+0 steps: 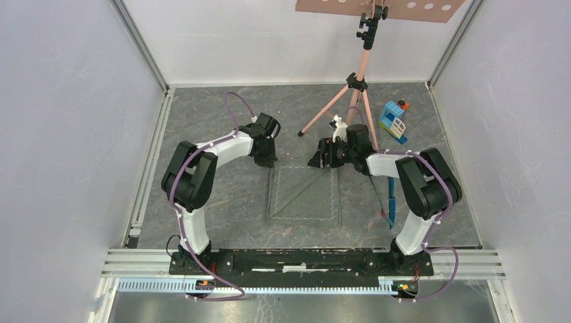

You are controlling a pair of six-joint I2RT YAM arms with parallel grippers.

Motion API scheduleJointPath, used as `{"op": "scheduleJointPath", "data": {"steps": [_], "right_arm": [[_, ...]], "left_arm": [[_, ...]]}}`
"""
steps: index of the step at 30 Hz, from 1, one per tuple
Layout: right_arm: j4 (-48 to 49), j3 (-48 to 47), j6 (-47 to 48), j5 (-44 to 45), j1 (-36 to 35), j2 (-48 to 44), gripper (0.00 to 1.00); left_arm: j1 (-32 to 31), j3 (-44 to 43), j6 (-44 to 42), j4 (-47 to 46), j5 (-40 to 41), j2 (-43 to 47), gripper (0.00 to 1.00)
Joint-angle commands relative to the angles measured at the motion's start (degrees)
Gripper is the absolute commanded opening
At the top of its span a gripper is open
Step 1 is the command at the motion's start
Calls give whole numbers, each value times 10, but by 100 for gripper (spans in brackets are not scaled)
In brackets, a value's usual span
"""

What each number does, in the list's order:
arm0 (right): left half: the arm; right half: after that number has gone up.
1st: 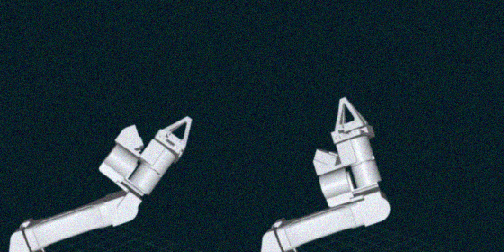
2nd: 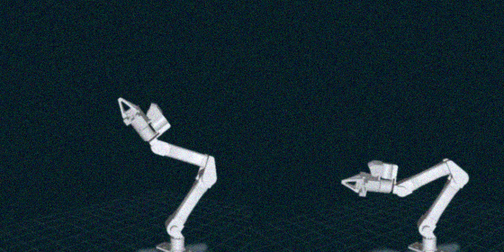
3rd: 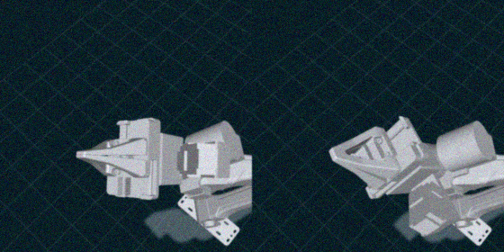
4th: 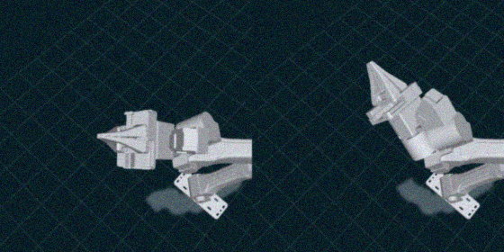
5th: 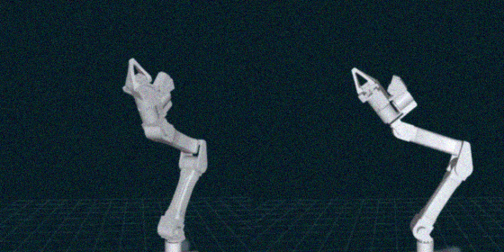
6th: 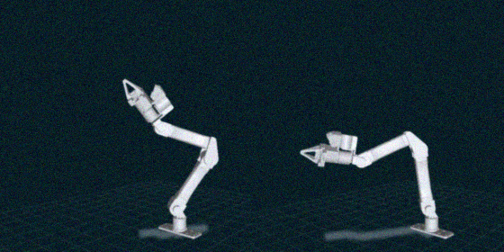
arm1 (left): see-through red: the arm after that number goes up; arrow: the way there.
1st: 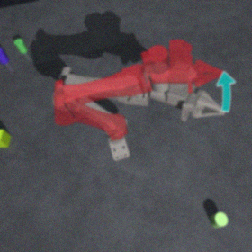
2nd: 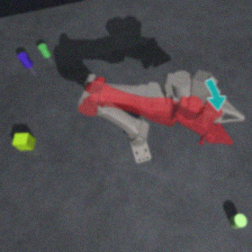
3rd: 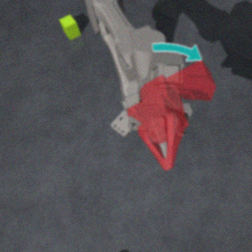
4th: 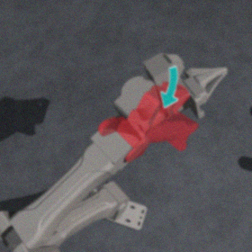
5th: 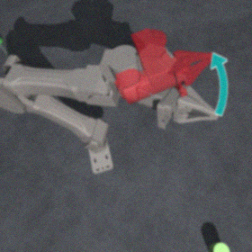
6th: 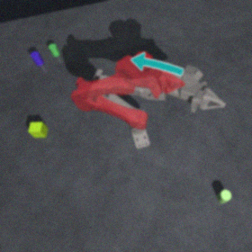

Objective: Fold the napkin into a case and place the utensils inside
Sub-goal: Smooth out the upper triangle-folded napkin at the center of the board, then rotate the upper triangle-folded napkin at the center of the board.

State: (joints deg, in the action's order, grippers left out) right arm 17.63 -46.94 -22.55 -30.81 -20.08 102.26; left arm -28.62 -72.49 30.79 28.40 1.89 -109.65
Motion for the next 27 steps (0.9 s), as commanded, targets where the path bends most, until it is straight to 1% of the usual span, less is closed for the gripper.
{"op": "scheduleJointPath", "data": {"steps": [1, 4, 8, 11, 14, 18, 23, 25, 27], "right_arm": [[-59, -43, 28, 29, -13, -40, 80], [-113, -50, 54, 61, -33, -88, 82], [-165, -18, 71, 92, -86, -143, 83], [-171, 28, 59, 106, -136, -179, 79], [-175, 54, 51, 126, -196, -196, 70], [-197, 69, 57, 160, -246, -200, 58], [-209, 125, 81, 185, -256, -210, 46], [-233, 147, 95, 222, -255, -215, 44], [-255, 165, 103, 270, -254, -225, 42]], "left_arm": [[0, -7, -5, 3, 14, 23, 14], [0, -4, -3, 14, 11, 50, 15], [0, 2, -4, 31, 11, 105, 25], [0, 14, -4, 42, 10, 146, 31], [0, 38, -2, 44, 4, 192, 37], [1, 81, 12, 33, -16, 255, 41], [0, 143, 27, 11, -54, 334, 45], [1, 175, 38, -12, -84, 364, 46], [0, 206, 55, -42, -132, 385, 46]]}}
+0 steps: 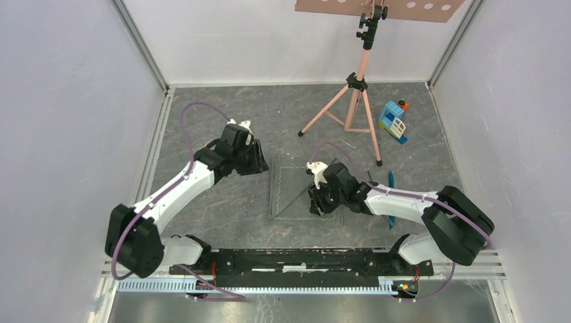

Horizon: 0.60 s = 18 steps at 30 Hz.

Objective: Fold the napkin into a case and place the utensils inside
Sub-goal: Rotate the upper triangle-folded napkin at the center of the board.

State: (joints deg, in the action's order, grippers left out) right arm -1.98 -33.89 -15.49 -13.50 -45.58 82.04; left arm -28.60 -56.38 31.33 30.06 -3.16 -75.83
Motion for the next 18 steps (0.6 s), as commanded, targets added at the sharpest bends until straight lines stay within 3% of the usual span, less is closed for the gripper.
{"op": "scheduleJointPath", "data": {"steps": [1, 6, 10, 13, 18], "right_arm": [[-72, 41, 39, 126, 3, -29, 42], [-100, 9, 99, 300, 32, -24, 43], [-126, -86, 142, 455, 35, 46, 42], [-157, -144, 150, 447, 33, 62, 45], [-118, -133, 120, 294, 38, -14, 64]], "left_arm": [[0, 57, 58, -70, -107, 52, 46], [-1, 122, 119, -153, -169, 64, 46], [-1, 150, 172, -234, -212, 37, 46], [-1, 123, 186, -262, -248, -20, 45], [0, 49, 179, -270, -245, -113, 33]]}}
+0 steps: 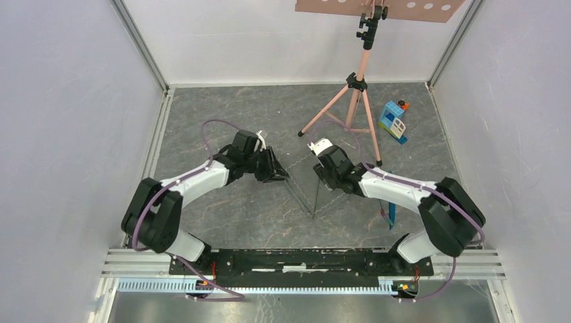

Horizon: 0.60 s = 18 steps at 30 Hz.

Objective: Fold the napkin into a case and place the utensils inside
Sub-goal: Rotate the upper triangle-folded napkin at the center of the board.

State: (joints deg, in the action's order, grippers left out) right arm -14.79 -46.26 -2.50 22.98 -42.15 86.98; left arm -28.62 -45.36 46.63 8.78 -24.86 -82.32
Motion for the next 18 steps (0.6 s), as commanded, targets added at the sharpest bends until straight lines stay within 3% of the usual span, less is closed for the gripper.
{"op": "scheduleJointPath", "data": {"steps": [1, 5, 9, 14, 18], "right_arm": [[23, -7, -21, -107, 9, -72, 67], [119, 29, -95, -322, 63, -75, 73], [279, 73, -201, -530, 110, -49, 75], [424, 88, -295, -653, 115, 25, 76], [457, 105, -307, -655, 116, 66, 77]], "left_arm": [[1, -74, 24, -56, -19, -64, 31], [4, -118, 10, -50, 0, -139, 20], [9, -147, -7, -37, 13, -192, 12], [18, -166, -23, 0, 52, -235, 4], [26, -161, -11, -2, 54, -264, 2]]}}
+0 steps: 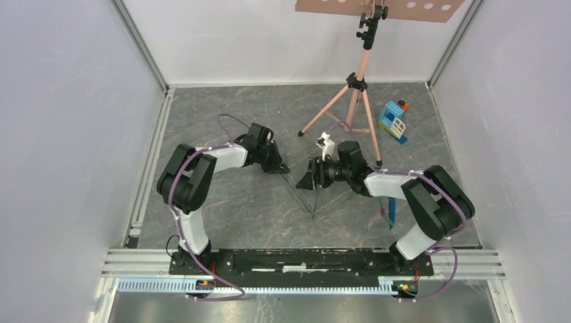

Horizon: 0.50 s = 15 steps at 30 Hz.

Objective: Fold the napkin into a case and place the utensils inside
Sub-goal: Rotate the upper triangle-folded napkin at the center of the board, then smooth out the upper triangle-folded napkin at the center of the board.

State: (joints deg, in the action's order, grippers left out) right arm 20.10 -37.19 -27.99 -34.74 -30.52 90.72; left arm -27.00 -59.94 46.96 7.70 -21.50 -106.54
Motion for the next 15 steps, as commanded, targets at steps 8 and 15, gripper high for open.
{"op": "scheduleJointPath", "data": {"steps": [8, 15], "right_arm": [[228, 120, -108, -114, -14, 57, 76], [107, 94, -40, -85, -11, -13, 77]], "left_arm": [[14, 6, 15, 9, 21, -41, 2], [14, 25, 14, 8, 22, -25, 2]]}}
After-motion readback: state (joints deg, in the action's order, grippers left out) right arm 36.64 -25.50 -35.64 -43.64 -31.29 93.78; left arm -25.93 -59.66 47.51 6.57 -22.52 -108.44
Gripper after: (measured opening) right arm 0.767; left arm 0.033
